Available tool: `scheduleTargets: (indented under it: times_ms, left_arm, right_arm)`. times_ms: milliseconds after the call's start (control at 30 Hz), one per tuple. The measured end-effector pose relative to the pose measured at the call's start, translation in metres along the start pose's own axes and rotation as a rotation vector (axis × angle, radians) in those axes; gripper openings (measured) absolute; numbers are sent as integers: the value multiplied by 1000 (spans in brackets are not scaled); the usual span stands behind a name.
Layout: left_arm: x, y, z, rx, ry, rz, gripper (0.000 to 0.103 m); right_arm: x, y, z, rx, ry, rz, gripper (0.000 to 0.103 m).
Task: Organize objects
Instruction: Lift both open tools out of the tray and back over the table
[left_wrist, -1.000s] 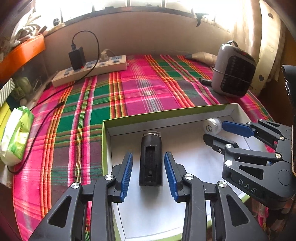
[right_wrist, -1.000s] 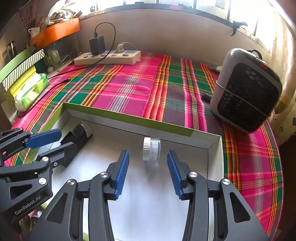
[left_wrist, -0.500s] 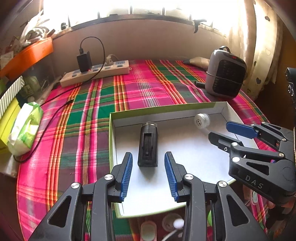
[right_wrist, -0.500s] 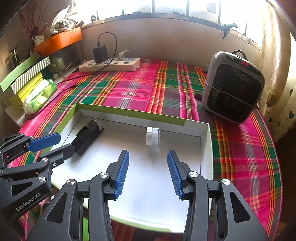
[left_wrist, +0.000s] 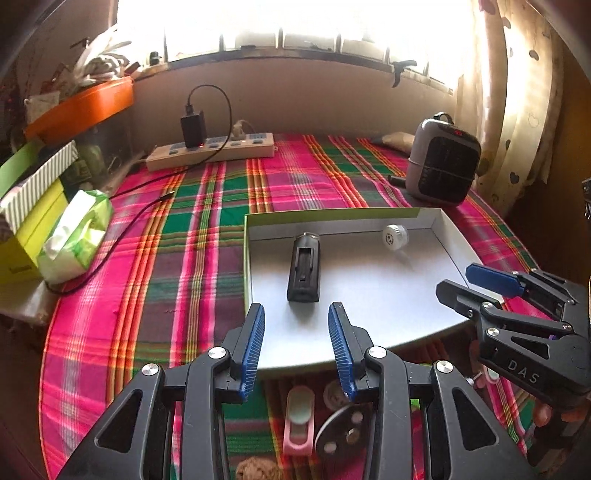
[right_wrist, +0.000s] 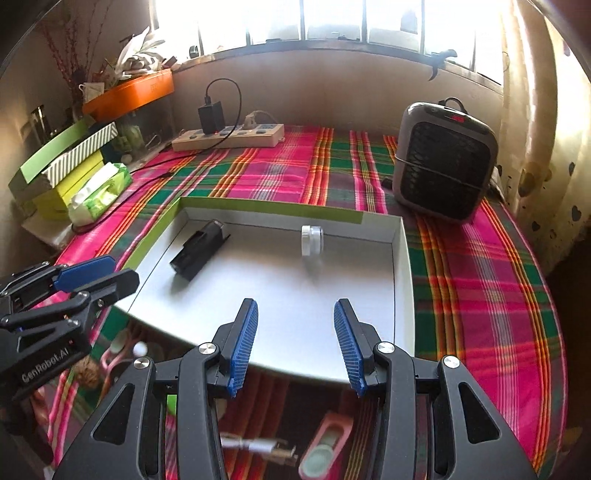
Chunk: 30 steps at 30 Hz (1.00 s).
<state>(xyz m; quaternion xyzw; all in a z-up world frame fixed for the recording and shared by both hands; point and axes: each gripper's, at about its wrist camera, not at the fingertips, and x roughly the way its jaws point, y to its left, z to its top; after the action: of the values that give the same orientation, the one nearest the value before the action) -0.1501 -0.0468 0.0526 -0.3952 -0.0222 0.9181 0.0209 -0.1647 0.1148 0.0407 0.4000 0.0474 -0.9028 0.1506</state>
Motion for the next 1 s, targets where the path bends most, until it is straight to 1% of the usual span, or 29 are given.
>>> scheduleTargets:
  times_ms: [367, 667, 833, 1000]
  left_arm:
    - [-17, 12, -23, -32, 0, -2, 34]
    - [-28, 29, -45, -82, -3, -5, 35]
    - [-36, 40, -54, -104, 0, -7, 38]
    - [-39, 39, -62, -101, 15, -28, 39]
  right_arm:
    - [-20, -1, -20, 15, -19, 13, 44]
    - [-36, -8, -39, 33, -41, -3, 44]
    - [-41, -15, -49, 46, -42, -15, 44]
    - [-45, -20, -58, 59, -43, -18, 45]
